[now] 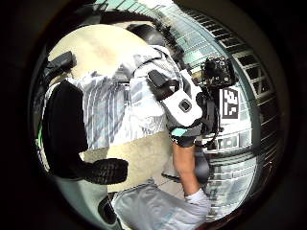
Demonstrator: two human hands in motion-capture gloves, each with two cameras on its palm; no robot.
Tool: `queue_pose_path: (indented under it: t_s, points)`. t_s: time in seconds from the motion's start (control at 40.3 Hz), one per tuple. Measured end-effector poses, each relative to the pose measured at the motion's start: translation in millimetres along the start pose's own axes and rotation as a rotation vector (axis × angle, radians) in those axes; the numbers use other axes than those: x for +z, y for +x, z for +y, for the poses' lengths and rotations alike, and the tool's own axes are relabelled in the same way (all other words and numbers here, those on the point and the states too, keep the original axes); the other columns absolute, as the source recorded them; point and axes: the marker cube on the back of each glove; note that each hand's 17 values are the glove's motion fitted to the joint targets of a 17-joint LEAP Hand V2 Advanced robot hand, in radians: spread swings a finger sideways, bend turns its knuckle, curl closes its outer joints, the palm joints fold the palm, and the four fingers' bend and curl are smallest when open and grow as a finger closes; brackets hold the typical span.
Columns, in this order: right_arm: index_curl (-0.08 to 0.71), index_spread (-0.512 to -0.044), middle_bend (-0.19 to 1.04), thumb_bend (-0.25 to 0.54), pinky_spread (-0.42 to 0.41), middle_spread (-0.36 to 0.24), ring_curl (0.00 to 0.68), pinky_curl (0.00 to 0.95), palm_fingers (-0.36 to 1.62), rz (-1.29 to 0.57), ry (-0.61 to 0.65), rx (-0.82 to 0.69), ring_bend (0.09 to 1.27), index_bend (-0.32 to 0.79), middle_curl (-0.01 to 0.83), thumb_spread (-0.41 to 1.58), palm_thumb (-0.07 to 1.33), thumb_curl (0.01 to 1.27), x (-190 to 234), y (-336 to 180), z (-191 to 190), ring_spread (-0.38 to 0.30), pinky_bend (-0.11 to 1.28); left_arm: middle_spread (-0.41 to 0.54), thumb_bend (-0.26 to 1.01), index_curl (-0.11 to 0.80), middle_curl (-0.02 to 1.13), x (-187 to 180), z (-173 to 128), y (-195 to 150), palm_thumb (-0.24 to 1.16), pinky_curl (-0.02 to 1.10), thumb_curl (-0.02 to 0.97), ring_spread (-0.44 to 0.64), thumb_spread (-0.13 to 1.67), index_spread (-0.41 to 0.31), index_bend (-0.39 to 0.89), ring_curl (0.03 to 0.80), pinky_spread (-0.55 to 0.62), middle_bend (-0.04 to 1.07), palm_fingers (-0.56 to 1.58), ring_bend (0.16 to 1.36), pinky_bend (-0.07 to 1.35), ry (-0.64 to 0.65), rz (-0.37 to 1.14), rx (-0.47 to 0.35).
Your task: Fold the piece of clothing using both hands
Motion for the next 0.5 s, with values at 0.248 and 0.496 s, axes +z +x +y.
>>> queue_pose_path:
  t_s: [0.248,0.496]
  points:
    - [0.355,-0.262,0.60,-0.028,-0.278,-0.182,0.524,0.436,1.27,0.335,-0.074,-0.234,0.88,0.15,0.558,0.70,0.97,0.56,99,18,-28,-0.211,0.67,0.023,0.11,0.291,0.37,-24,13,-26,0.45,0.34,0.248,0.23,1.58,-0.058,0.13,0.311,0.44,0.19,0.31,0.63,0.52,0.020,0.016,-0.056]
    - [0.272,-0.283,0.44,-0.093,-0.165,-0.170,0.499,0.443,0.81,0.526,-0.390,-0.179,0.80,-0.03,0.499,0.98,0.65,0.47,3,41,45,-0.179,0.71,0.012,0.14,0.290,0.38,-20,12,-12,0.49,0.32,0.272,0.22,1.58,-0.060,0.14,0.307,0.45,0.20,0.31,0.62,0.50,0.025,-0.075,0.002]
